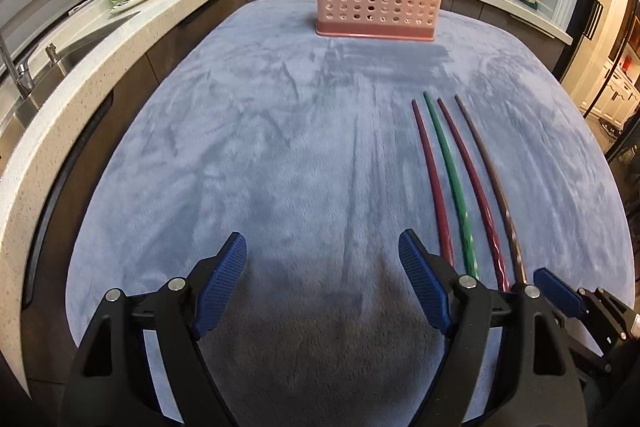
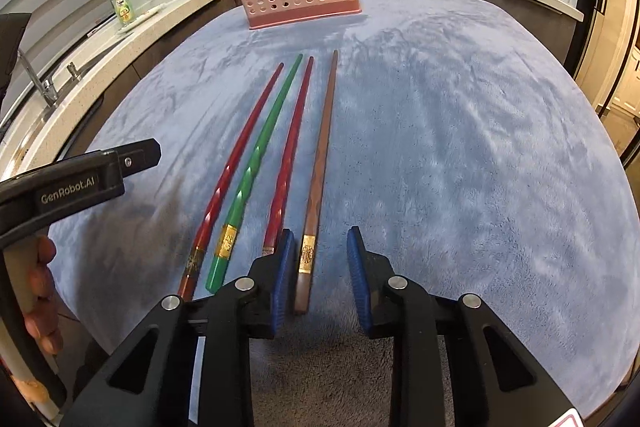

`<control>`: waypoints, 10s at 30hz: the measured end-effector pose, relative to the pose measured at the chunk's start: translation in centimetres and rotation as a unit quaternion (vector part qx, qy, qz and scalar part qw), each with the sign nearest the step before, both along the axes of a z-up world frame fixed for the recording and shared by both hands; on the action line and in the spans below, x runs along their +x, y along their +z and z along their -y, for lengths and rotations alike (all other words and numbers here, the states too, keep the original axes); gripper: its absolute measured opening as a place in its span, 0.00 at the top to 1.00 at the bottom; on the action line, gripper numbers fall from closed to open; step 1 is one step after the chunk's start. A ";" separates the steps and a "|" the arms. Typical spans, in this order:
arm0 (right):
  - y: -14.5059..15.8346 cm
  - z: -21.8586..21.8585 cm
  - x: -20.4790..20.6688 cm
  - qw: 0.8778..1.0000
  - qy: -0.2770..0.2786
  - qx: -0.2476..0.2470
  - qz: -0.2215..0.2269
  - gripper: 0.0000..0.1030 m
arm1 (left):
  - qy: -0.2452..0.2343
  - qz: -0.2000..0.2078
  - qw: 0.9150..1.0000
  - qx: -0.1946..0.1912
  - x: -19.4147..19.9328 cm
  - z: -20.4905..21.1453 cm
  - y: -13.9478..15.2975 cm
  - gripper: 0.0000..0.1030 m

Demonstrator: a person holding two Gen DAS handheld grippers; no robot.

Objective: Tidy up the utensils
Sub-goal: 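Grasp the brown chopstick with the right tool while the left tool grasps a dark red chopstick, then lift both chopsticks and carry them over the pink holder, then lower both chopsticks into the pink holder and open both tools, then move both open tools back to the last green and dark red chopsticks, then grasp the dark red chopstick with the right tool while the left tool grasps the green chopstick, then lift both chopsticks and carry them over the pink holder, then lower both chopsticks into the pink holder and open both tools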

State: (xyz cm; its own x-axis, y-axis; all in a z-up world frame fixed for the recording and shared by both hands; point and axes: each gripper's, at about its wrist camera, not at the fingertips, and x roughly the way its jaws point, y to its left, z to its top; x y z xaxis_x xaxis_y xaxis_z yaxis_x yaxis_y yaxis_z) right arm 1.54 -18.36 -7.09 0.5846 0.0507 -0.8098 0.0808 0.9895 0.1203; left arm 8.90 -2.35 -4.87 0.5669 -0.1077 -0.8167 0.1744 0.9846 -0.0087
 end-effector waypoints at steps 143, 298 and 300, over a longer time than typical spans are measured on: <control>21.4 4.1 31.9 0.972 -0.054 0.058 0.220 0.88 | -0.002 0.176 0.977 -0.118 27.3 2.8 20.2 0.89; 25.5 4.6 15.9 0.958 -0.037 0.063 0.276 0.93 | -0.026 0.175 0.976 -0.127 13.8 1.6 23.8 0.93; 26.8 5.3 17.4 0.952 -0.043 0.078 0.292 0.93 | -0.024 0.188 0.973 -0.132 14.8 1.7 25.1 0.93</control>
